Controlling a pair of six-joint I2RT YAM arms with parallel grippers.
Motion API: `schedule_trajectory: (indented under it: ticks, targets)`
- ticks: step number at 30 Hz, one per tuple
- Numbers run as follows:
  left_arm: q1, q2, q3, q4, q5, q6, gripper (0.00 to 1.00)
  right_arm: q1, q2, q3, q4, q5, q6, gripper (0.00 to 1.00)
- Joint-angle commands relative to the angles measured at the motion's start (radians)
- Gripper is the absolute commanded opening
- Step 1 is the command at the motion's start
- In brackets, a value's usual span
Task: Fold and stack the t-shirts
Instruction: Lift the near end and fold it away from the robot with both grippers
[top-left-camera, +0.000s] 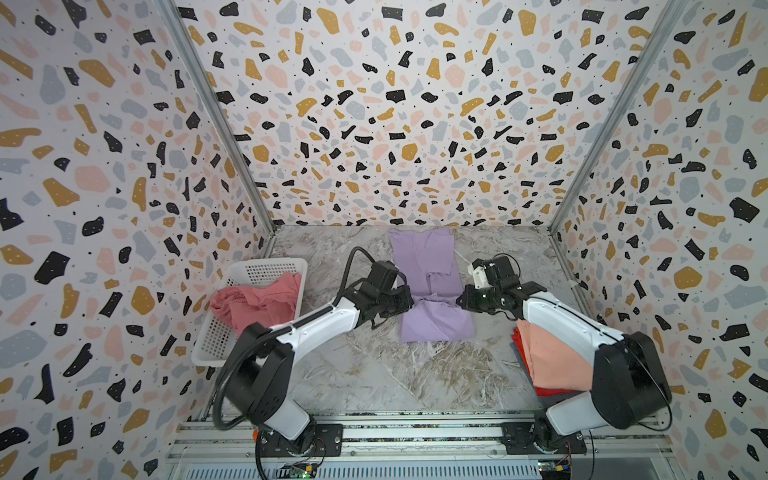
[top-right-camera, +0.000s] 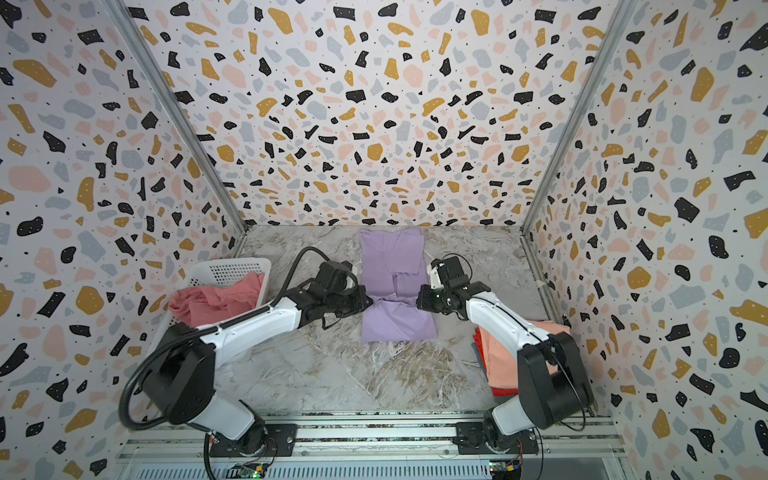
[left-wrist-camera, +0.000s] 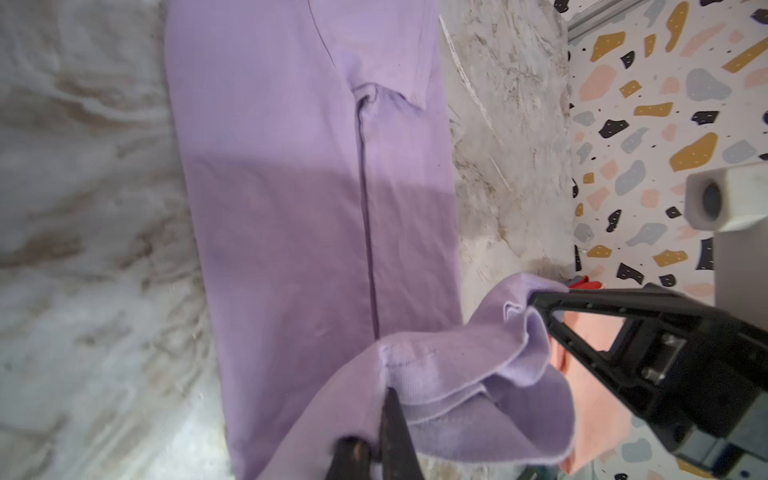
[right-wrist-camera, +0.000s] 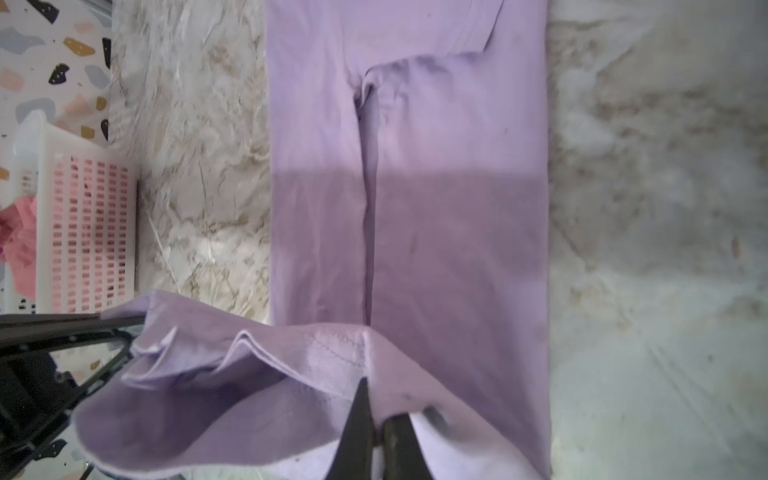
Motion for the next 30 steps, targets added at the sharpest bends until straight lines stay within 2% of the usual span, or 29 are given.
schedule_trajectory:
  ticks: [1,8,10,11,12,13,15,16,17,23,30]
  targets:
    - [0.056,0.066,0.066,-0.015,0.084,0.112,0.00,-0.025,0.097,0.116,0.052,-0.005,-0.037,0.07]
    - [0.146,0.251,0.231,-0.008,0.164,0.160,0.00,-0.076,0.322,0.292,0.057,-0.048,-0.040,0.07]
    - [0.166,0.309,0.291,-0.004,0.190,0.167,0.01,-0.090,0.374,0.338,0.053,-0.057,-0.034,0.09]
    - [0.175,0.331,0.316,-0.003,0.198,0.165,0.10,-0.097,0.391,0.351,0.060,-0.067,-0.029,0.16]
    - [0.187,0.354,0.345,-0.007,0.211,0.169,0.28,-0.105,0.403,0.363,0.064,-0.069,-0.019,0.25]
    - [0.199,0.372,0.369,-0.004,0.222,0.168,0.37,-0.114,0.407,0.370,0.076,-0.071,-0.013,0.35]
    - [0.222,0.399,0.405,-0.009,0.231,0.168,0.43,-0.131,0.388,0.357,0.108,-0.065,-0.002,0.56]
    - [0.234,0.403,0.414,-0.007,0.227,0.166,0.50,-0.139,0.368,0.342,0.133,-0.066,0.000,0.60]
    - [0.243,0.402,0.416,-0.008,0.214,0.162,0.52,-0.146,0.348,0.327,0.146,-0.062,0.003,0.61]
    - [0.271,0.297,0.309,-0.007,0.138,0.166,0.57,-0.165,0.206,0.198,0.099,-0.053,-0.026,0.63]
    - [0.233,0.034,-0.026,-0.009,0.087,0.125,0.61,-0.162,0.001,-0.087,0.015,-0.093,-0.028,0.65]
